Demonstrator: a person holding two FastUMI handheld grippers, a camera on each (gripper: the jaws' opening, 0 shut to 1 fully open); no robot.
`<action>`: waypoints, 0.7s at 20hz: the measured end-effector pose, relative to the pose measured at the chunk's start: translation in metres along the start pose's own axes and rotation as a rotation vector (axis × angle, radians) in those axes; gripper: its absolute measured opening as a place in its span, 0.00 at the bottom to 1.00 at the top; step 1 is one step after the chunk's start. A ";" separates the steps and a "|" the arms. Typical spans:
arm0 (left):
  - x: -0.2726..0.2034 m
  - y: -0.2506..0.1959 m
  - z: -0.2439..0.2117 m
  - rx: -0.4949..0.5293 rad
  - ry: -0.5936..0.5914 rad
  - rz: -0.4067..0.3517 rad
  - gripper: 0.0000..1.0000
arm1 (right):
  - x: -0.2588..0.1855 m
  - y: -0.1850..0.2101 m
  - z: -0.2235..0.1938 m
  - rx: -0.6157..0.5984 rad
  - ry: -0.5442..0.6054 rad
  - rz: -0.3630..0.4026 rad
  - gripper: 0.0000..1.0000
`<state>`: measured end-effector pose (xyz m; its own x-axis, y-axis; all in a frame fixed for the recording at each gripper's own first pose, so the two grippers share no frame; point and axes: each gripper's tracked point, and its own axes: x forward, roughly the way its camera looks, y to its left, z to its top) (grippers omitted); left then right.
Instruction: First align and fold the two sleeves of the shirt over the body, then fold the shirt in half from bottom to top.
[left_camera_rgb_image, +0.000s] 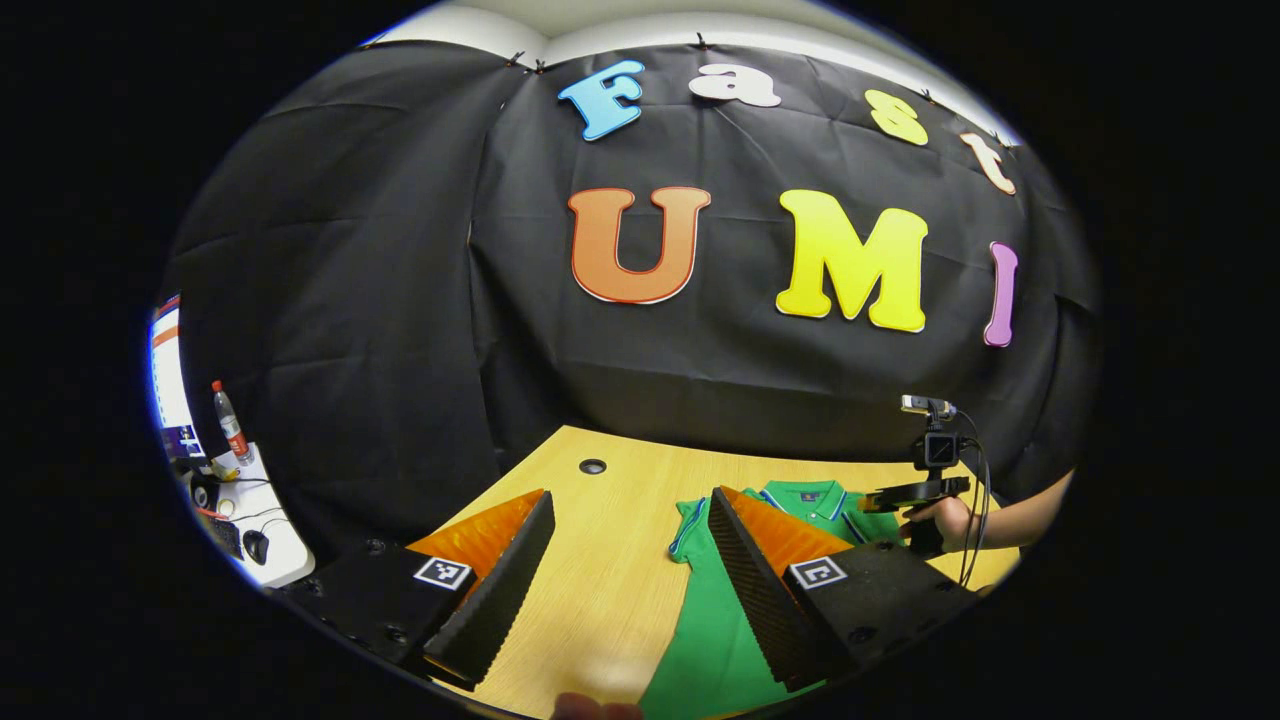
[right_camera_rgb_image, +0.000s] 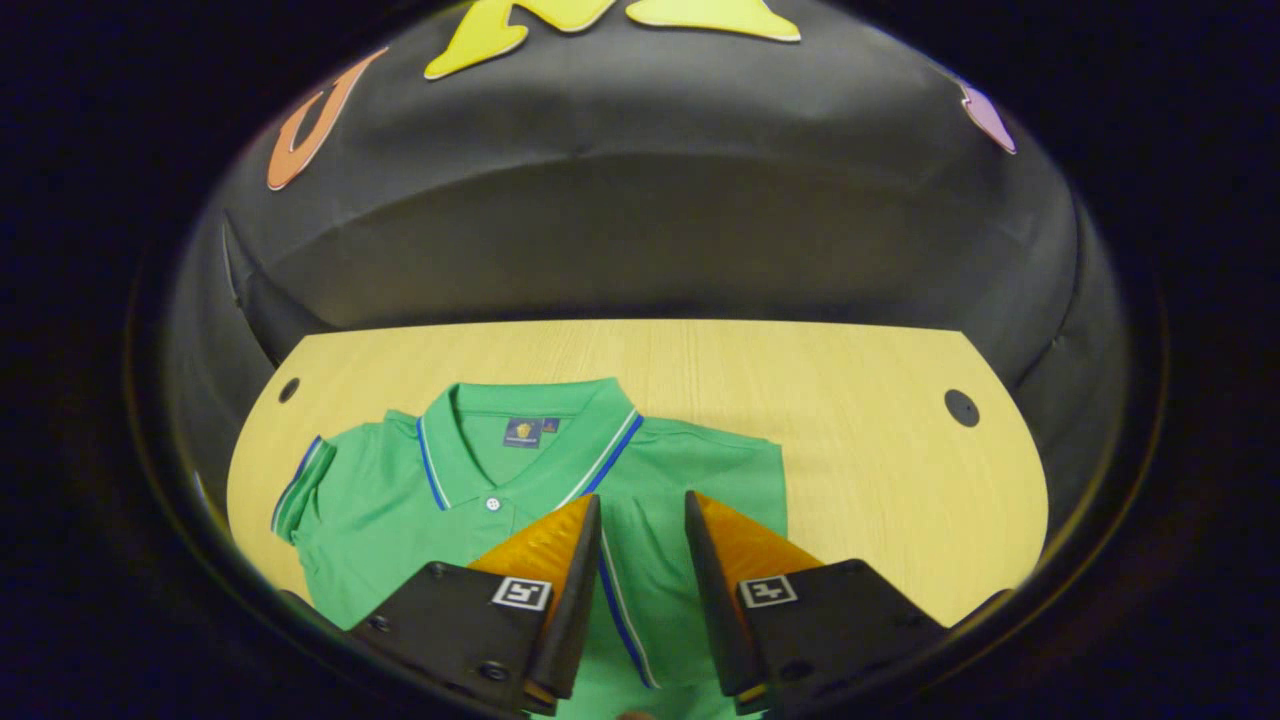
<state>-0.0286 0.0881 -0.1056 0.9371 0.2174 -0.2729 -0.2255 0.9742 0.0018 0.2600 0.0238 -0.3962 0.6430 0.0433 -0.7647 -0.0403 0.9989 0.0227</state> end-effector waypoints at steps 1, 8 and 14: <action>0.002 -0.001 0.001 0.004 -0.004 -0.010 0.99 | -0.007 -0.001 0.003 0.001 -0.006 0.004 0.59; 0.036 -0.012 0.005 0.043 -0.049 -0.149 0.99 | -0.115 -0.021 0.038 -0.018 -0.166 0.020 0.87; 0.107 -0.042 -0.043 0.056 0.019 -0.313 1.00 | -0.238 -0.037 0.019 0.011 -0.221 0.067 0.89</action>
<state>0.0698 0.0680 -0.1759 0.9535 -0.0937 -0.2864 0.0882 0.9956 -0.0321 0.1233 -0.0234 -0.2024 0.7911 0.1104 -0.6016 -0.0807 0.9938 0.0762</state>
